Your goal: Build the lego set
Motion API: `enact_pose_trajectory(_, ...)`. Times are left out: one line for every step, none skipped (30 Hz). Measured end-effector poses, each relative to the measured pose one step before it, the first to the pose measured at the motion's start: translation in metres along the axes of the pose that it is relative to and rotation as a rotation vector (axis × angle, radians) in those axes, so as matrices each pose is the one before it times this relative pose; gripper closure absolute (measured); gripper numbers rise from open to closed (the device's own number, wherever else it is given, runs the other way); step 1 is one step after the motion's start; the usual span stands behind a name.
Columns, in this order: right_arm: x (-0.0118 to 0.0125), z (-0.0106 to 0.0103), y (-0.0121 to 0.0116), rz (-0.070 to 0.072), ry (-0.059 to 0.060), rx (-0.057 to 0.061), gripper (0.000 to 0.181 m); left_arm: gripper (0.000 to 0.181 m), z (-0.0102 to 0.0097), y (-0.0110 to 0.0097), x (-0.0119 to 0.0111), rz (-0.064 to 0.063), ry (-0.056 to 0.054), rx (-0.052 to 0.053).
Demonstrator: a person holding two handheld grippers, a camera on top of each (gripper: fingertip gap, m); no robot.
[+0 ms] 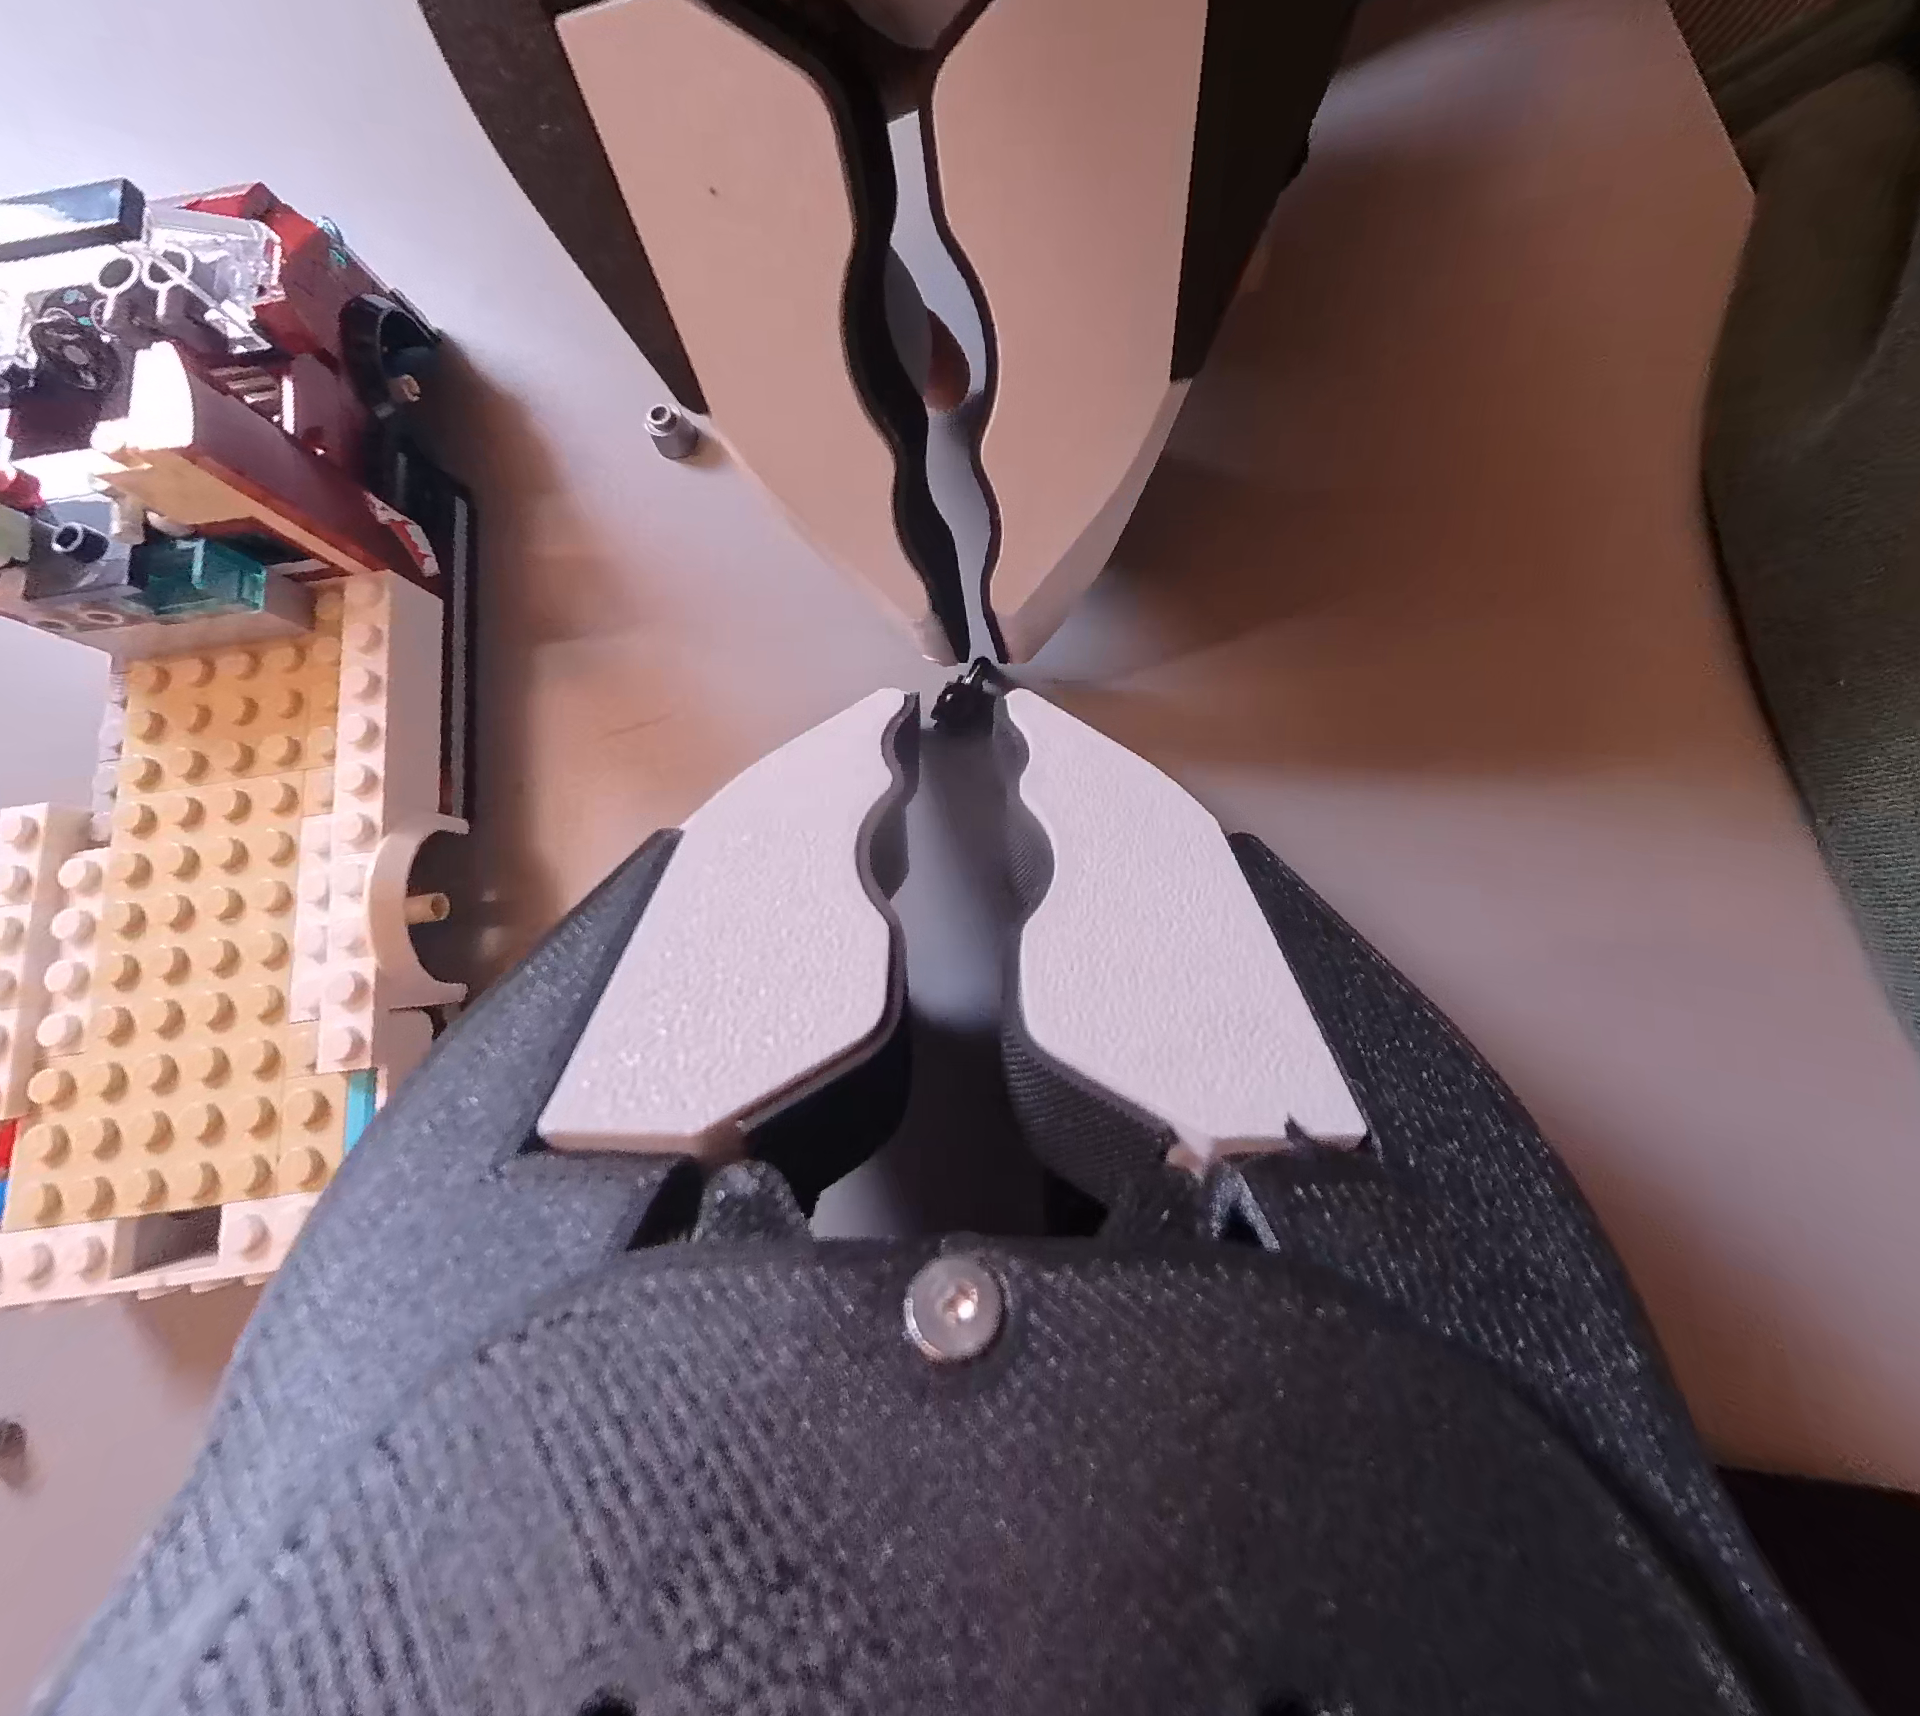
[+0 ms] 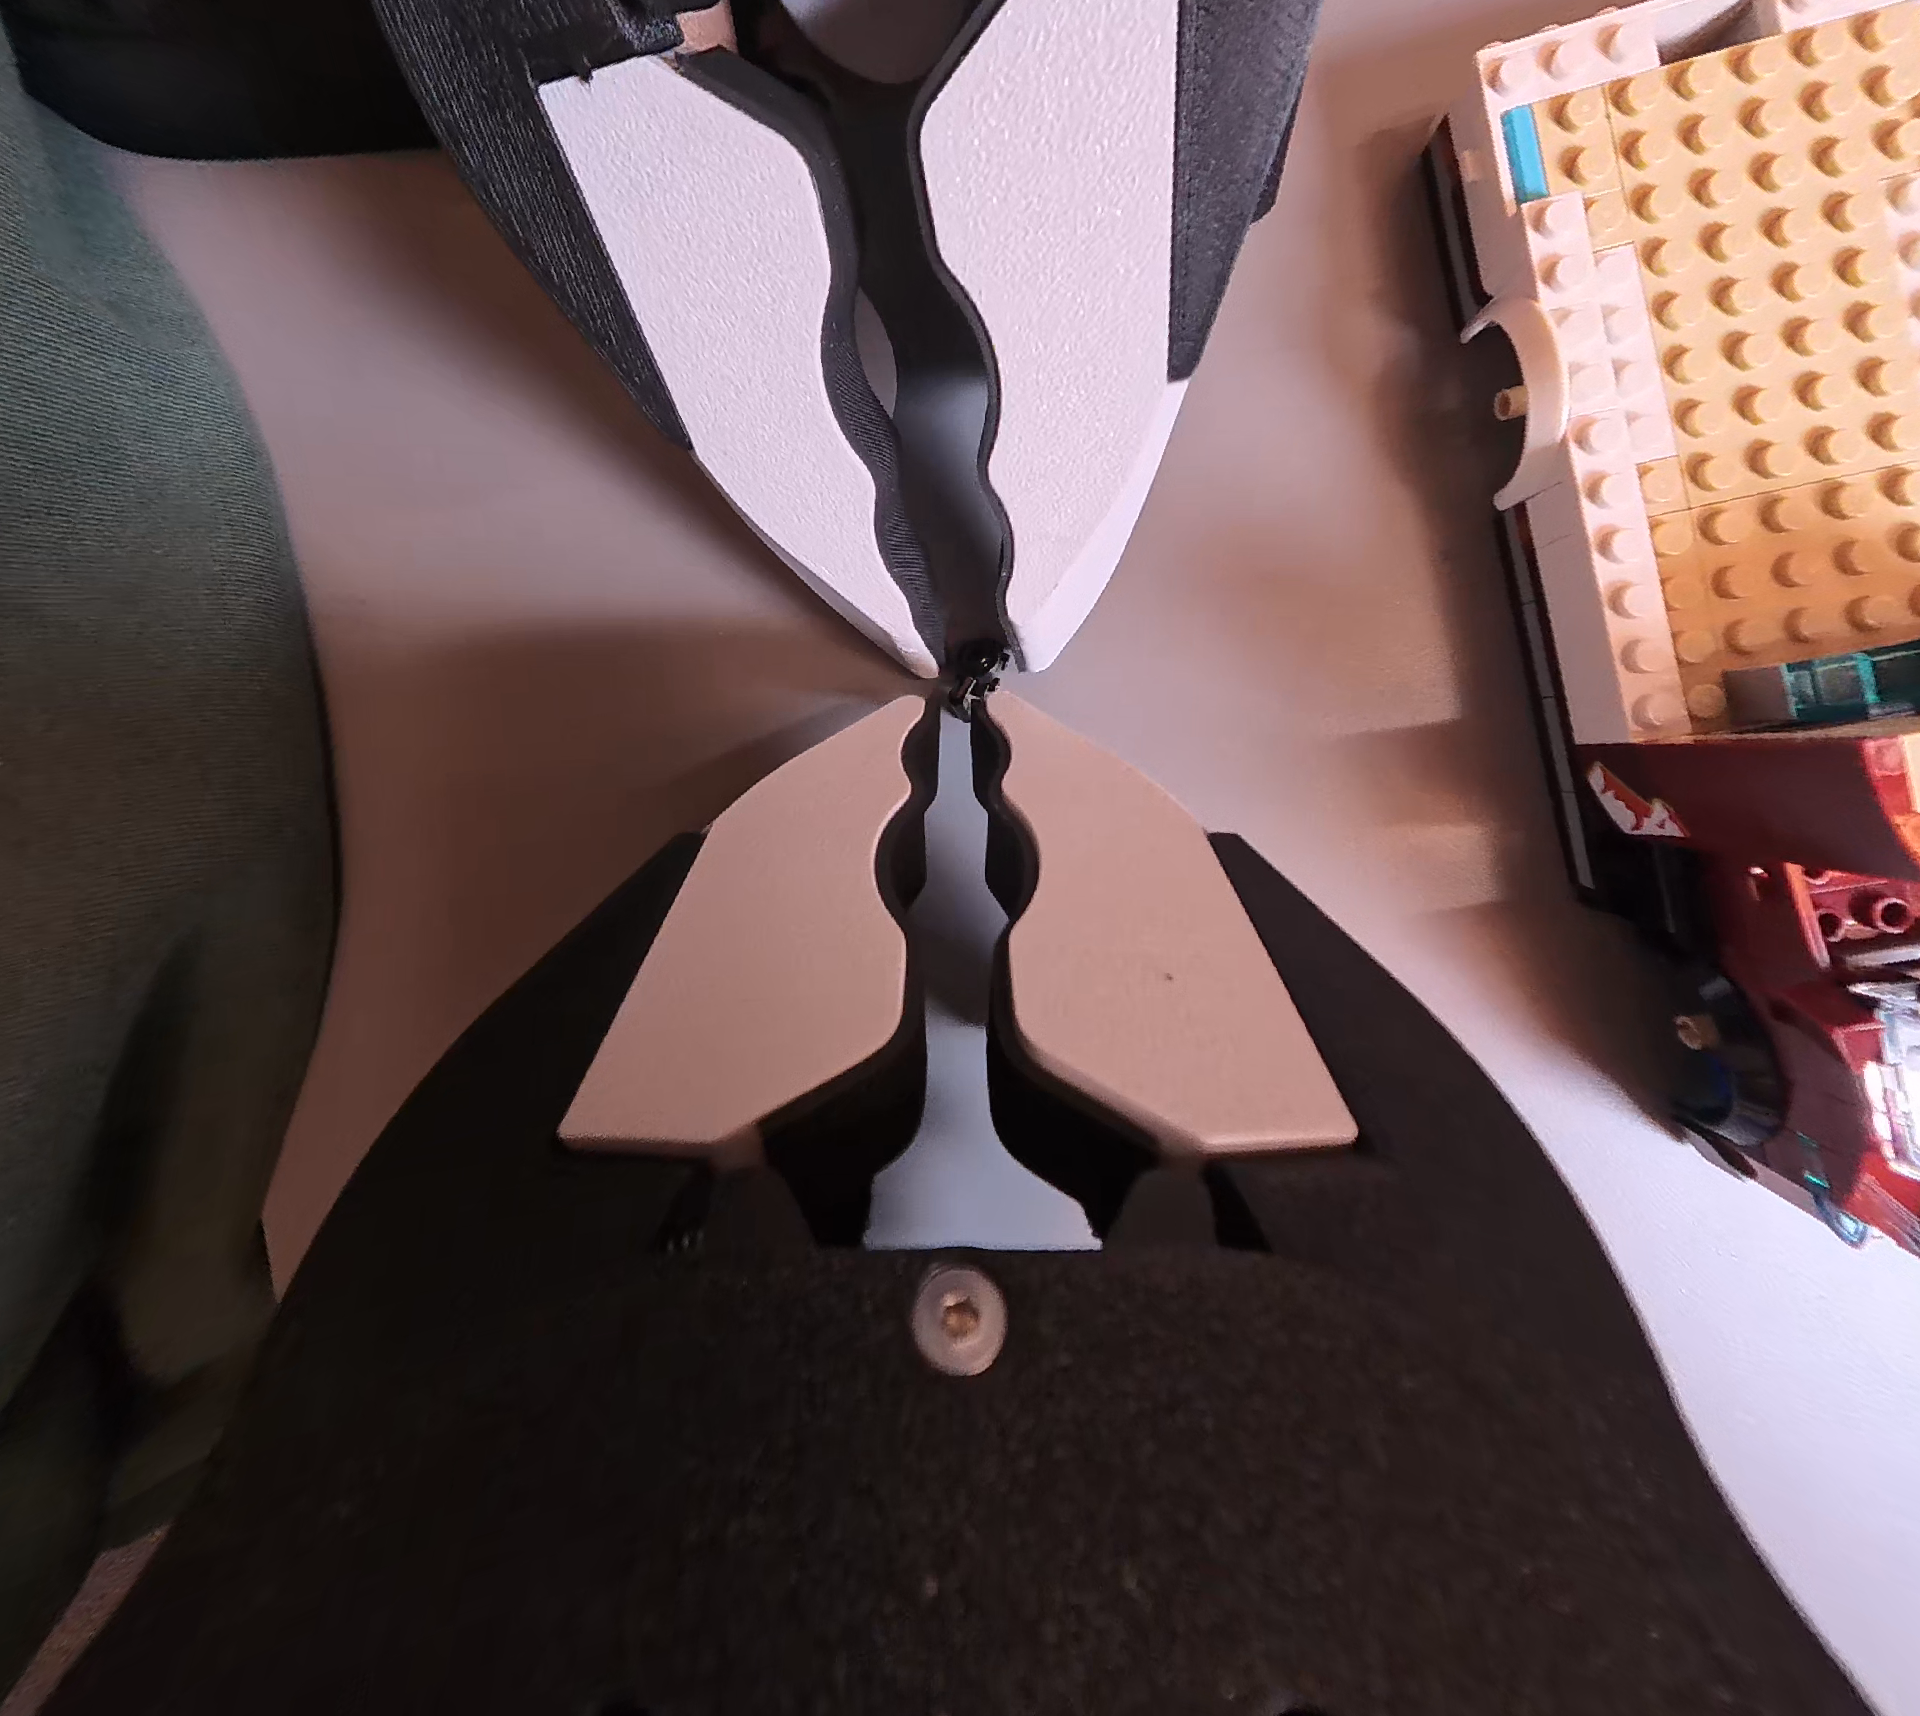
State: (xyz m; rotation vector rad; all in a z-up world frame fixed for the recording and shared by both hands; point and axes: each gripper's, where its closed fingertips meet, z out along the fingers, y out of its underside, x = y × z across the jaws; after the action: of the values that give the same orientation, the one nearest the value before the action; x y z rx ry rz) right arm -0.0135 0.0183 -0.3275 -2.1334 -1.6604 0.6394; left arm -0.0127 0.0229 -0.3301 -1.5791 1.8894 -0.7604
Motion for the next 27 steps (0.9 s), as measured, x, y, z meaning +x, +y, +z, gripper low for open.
enact_pose_trajectory(-0.00010, 0.00010, 0.00022, 0.0000, -0.0010, -0.0009, 0.176, 0.168, 0.00021, -0.00027, 0.00018, 0.0045, 0.0010, 0.0006)
enact_pose_trajectory(-0.00023, -0.00004, 0.00028, -0.0002, -0.0014, -0.0009, 0.176, 0.169, 0.00030, -0.00022, 0.00032, 0.0047, 0.0021, 0.0007)
enact_pose_trajectory(-0.00026, 0.00011, 0.00026, -0.0007, -0.0011, -0.0008, 0.176, 0.170, 0.00018, -0.00021, 0.00036, 0.0019, 0.0033, 0.0004)
enact_pose_trajectory(-0.00021, -0.00020, 0.00017, -0.0009, -0.0008, -0.0001, 0.176, 0.171, 0.00029, -0.00014, 0.00038, -0.0014, 0.0048, 0.0004)
enact_pose_trajectory(-0.00013, -0.00018, 0.00009, -0.0002, -0.0007, 0.0010, 0.176, 0.172, 0.00015, 0.00005, 0.00056, -0.0039, 0.0062, -0.0003)
enact_pose_trajectory(0.00017, -0.00033, 0.00003, 0.0008, -0.0003, 0.0017, 0.176, 0.173, 0.00004, 0.00012, 0.00037, -0.0026, 0.0036, 0.0000)
enact_pose_trajectory(0.00022, -0.00050, -0.00008, 0.0009, 0.0002, 0.0023, 0.176, 0.173, 0.00004, -0.00001, 0.00003, -0.0010, -0.0002, -0.0004)
enact_pose_trajectory(0.00028, -0.00055, -0.00022, 0.0004, 0.0003, 0.0036, 0.176, 0.173, -0.00003, 0.00000, 0.00005, -0.0015, -0.0009, -0.0017)
enact_pose_trajectory(0.00044, -0.00082, -0.00040, 0.0001, 0.0013, 0.0049, 0.176, 0.173, -0.00005, 0.00003, 0.00002, 0.0003, -0.0016, -0.0021)
enact_pose_trajectory(0.00060, -0.00100, -0.00053, -0.0025, 0.0016, 0.0070, 0.175, 0.173, -0.00003, 0.00006, -0.00012, 0.0019, -0.0037, -0.0011)
enact_pose_trajectory(0.00029, -0.00097, -0.00076, -0.0070, 0.0003, 0.0104, 0.174, 0.173, -0.00021, 0.00012, -0.00084, -0.0022, -0.0062, -0.0007)
enact_pose_trajectory(0.00048, -0.00108, -0.00068, -0.0109, 0.0004, 0.0131, 0.173, 0.173, -0.00051, 0.00053, -0.00175, -0.0051, -0.0083, -0.0018)
enact_pose_trajectory(0.00017, -0.00105, -0.00055, -0.0147, -0.0005, 0.0143, 0.172, 0.173, -0.00074, 0.00079, -0.00192, -0.0077, -0.0060, -0.0015)
enact_pose_trajectory(-0.00005, -0.00114, -0.00053, -0.0175, -0.0025, 0.0159, 0.170, 0.173, -0.00076, 0.00037, -0.00017, -0.0125, 0.0076, 0.0035)
enact_pose_trajectory(0.00023, -0.00114, -0.00059, -0.0148, -0.0007, 0.0144, 0.169, 0.173, -0.00090, -0.00013, 0.00042, -0.0147, 0.0117, 0.0060)
enact_pose_trajectory(0.00080, -0.00090, -0.00092, -0.0154, 0.0013, 0.0160, 0.168, 0.173, -0.00108, -0.00022, -0.00006, -0.0091, 0.0065, 0.0048)
enact_pose_trajectory(0.00097, -0.00093, -0.00163, -0.0204, 0.0031, 0.0213, 0.167, 0.173, -0.00150, -0.00066, 0.00013, -0.0063, 0.0072, 0.0045)
enact_pose_trajectory(0.00117, -0.00079, -0.00188, -0.0188, 0.0051, 0.0208, 0.167, 0.174, -0.00193, -0.00147, 0.00005, -0.0083, 0.0082, 0.0079)
enact_pose_trajectory(0.00083, -0.00087, -0.00229, -0.0152, 0.0034, 0.0202, 0.167, 0.173, -0.00242, -0.00226, -0.00084, -0.0091, 0.0042, 0.0116)
enact_pose_trajectory(0.00058, -0.00075, -0.00346, -0.0114, 0.0039, 0.0244, 0.167, 0.173, -0.00266, -0.00195, -0.00161, -0.0094, -0.0003, 0.0073)
enact_pose_trajectory(-0.00041, -0.00055, -0.00373, -0.0078, -0.0007, 0.0223, 0.167, 0.173, -0.00254, -0.00186, -0.00237, -0.0068, -0.0060, 0.0042)
enact_pose_trajectory(-0.00035, -0.00035, -0.00340, -0.0077, 0.0017, 0.0179, 0.167, 0.173, -0.00222, -0.00152, -0.00148, -0.0054, -0.0009, 0.0010)
enact_pose_trajectory(0.00163, -0.00047, -0.00280, -0.0078, 0.0144, 0.0139, 0.169, 0.173, -0.00159, -0.00134, 0.00024, -0.0025, 0.0076, -0.0015)
enact_pose_trajectory(0.00175, -0.00065, -0.00164, -0.0063, 0.0136, 0.0070, 0.170, 0.173, -0.00134, -0.00186, 0.00010, 0.0028, 0.0024, 0.0016)
enact_pose_trajectory(0.00118, -0.00091, -0.00100, -0.0022, 0.0080, 0.0050, 0.171, 0.173, -0.00104, -0.00200, 0.00029, 0.0038, 0.0016, 0.0021)
enact_pose_trajectory(0.00077, -0.00082, -0.00066, 0.0017, 0.0037, 0.0049, 0.172, 0.173, -0.00071, -0.00178, 0.00031, 0.0044, 0.0009, 0.0004)
enact_pose_trajectory(0.00005, -0.00057, -0.00014, 0.0027, -0.0002, 0.0018, 0.172, 0.173, -0.00054, -0.00168, -0.00023, 0.0060, -0.0030, 0.0008)
